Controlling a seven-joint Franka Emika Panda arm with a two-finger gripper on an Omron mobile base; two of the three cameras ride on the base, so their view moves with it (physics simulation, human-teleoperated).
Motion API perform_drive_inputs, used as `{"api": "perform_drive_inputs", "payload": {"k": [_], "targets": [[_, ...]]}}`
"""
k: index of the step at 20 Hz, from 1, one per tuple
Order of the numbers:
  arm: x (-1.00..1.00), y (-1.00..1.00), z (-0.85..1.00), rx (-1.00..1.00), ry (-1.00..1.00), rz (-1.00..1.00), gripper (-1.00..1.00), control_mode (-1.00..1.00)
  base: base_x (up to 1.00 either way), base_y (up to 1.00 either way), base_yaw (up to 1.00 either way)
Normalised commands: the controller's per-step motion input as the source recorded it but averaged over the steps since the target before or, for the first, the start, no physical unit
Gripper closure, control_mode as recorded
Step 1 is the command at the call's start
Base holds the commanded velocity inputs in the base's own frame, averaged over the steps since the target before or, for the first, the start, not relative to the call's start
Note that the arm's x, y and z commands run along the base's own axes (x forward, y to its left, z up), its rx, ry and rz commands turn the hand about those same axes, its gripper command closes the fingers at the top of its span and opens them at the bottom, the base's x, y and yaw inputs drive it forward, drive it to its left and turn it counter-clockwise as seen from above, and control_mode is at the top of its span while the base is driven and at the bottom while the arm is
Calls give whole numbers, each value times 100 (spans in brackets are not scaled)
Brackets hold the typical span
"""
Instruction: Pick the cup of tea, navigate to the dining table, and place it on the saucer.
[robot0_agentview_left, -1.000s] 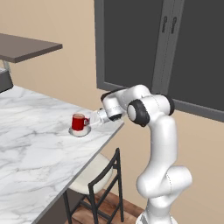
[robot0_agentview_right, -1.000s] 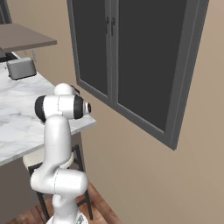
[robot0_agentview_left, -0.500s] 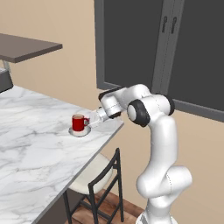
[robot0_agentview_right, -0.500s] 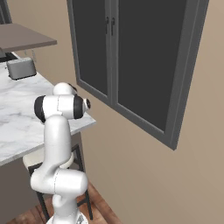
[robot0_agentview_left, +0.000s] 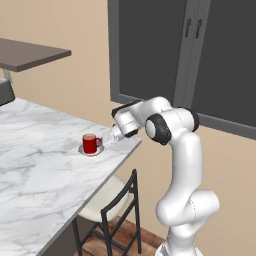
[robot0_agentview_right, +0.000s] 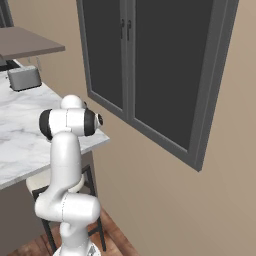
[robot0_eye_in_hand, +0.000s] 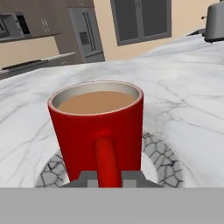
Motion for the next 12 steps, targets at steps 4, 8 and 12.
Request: {"api": "perform_drive_inputs", "payload": {"k": [4,8,12], "targets": [[-6,0,-17,0,0,0,100,-100,0,0,0],[0,0,0,0,0,0,100,-100,0,0,0],[0,0,0,0,0,0,100,-100,0,0,0]]}}
